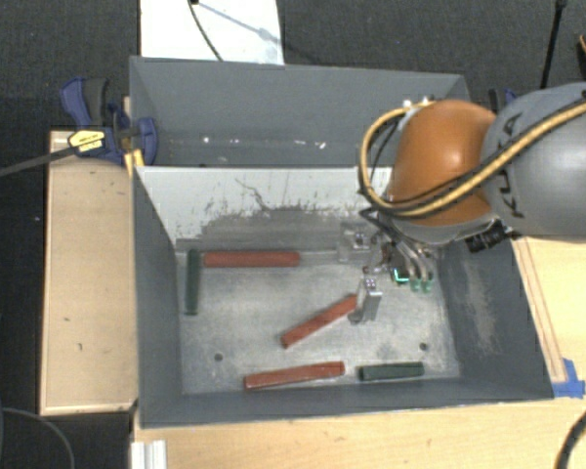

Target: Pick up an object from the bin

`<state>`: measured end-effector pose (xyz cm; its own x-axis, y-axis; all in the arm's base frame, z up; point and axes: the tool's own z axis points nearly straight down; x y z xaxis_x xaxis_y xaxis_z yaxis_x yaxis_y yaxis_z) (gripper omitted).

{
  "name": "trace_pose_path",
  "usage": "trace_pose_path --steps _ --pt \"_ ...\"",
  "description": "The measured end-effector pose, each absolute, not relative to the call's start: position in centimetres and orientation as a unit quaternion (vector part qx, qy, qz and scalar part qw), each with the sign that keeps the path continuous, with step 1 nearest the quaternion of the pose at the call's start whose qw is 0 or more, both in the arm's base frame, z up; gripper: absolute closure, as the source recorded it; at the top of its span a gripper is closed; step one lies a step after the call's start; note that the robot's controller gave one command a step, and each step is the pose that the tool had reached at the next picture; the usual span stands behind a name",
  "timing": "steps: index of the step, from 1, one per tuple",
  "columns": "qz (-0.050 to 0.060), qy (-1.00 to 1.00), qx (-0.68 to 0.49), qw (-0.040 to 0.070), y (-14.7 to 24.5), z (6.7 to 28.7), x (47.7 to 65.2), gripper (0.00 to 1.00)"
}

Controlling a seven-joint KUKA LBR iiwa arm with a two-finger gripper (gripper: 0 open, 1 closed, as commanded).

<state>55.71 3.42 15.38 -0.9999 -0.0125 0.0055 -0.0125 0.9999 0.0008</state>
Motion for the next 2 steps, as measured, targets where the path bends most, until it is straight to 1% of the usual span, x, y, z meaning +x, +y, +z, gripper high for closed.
trace_pose_path --steps 1,2 --pt "0.0 -0.998 0.055 0.003 3.75 6.62 53.85 0.0" --pt "0.0 -0.999 0.054 -0.001 3.74 7.07 54.11 1.0"
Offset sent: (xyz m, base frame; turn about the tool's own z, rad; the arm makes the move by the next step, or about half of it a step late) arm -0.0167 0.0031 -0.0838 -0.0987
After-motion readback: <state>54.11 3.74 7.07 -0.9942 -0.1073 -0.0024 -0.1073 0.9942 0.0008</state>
